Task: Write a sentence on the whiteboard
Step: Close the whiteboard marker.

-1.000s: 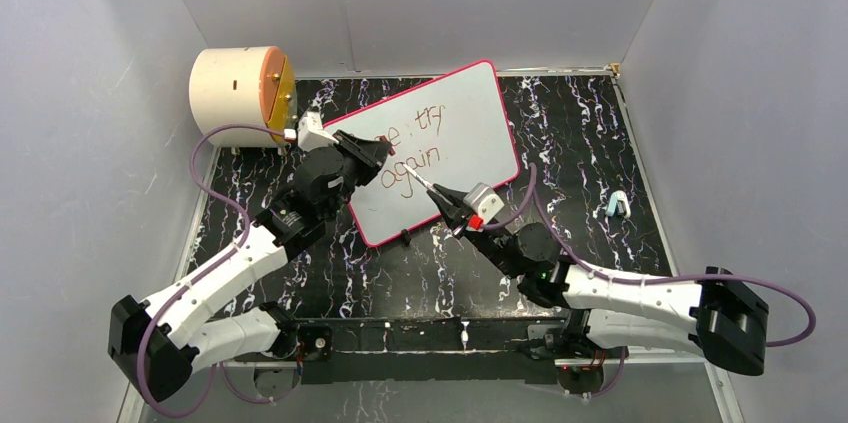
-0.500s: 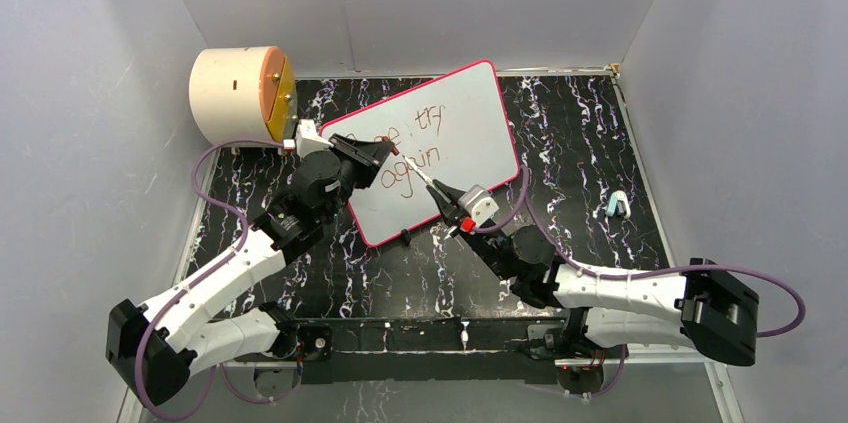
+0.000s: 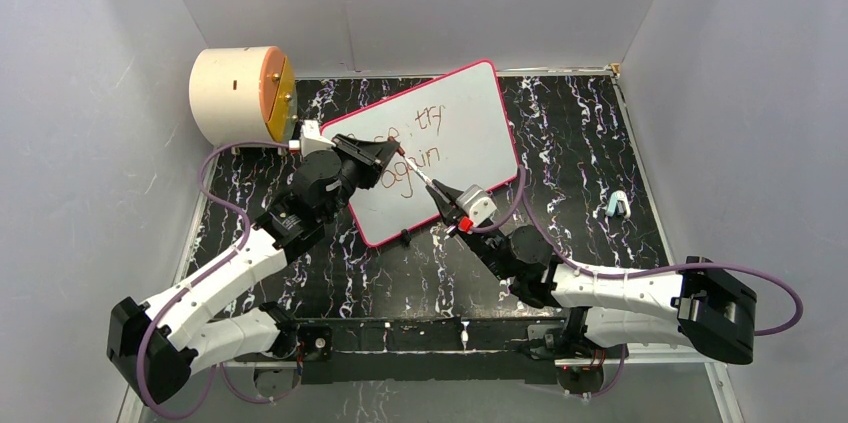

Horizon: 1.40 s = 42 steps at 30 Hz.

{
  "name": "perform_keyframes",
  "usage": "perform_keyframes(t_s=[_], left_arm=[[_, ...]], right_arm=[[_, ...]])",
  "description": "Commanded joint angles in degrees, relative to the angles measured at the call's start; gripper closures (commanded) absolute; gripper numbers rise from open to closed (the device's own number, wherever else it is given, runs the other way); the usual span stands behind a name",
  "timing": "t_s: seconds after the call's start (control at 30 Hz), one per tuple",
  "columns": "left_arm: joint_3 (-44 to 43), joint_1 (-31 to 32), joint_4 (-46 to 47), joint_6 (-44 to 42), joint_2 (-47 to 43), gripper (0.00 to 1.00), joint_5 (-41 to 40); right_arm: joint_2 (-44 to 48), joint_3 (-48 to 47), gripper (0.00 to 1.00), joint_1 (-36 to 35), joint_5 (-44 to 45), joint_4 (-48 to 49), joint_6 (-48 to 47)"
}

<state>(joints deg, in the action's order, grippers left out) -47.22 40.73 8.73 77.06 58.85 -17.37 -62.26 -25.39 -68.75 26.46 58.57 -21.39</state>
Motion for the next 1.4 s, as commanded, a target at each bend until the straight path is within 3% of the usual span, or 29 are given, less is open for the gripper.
perform_keyframes(t_s=[0.0, 1.0, 1.37], left_arm=[[0.7, -0.1, 2.2, 0.4, 0.1, 1.0, 0.4], [0.5, -0.1, 4.2, -0.9, 1.5, 1.0, 3.6], [2.1, -0.2, 7.9, 0.1, 2.1, 1.0, 6.3]], right_arm=[[0.7, -1.3, 1.0, -0.3, 0.8, 5.0, -0.6], [-0.9, -1.8, 1.0, -0.3, 2.7, 7.4, -0.4], [-4.9, -0.9, 1.0, -0.3, 5.5, 16.8, -2.2]])
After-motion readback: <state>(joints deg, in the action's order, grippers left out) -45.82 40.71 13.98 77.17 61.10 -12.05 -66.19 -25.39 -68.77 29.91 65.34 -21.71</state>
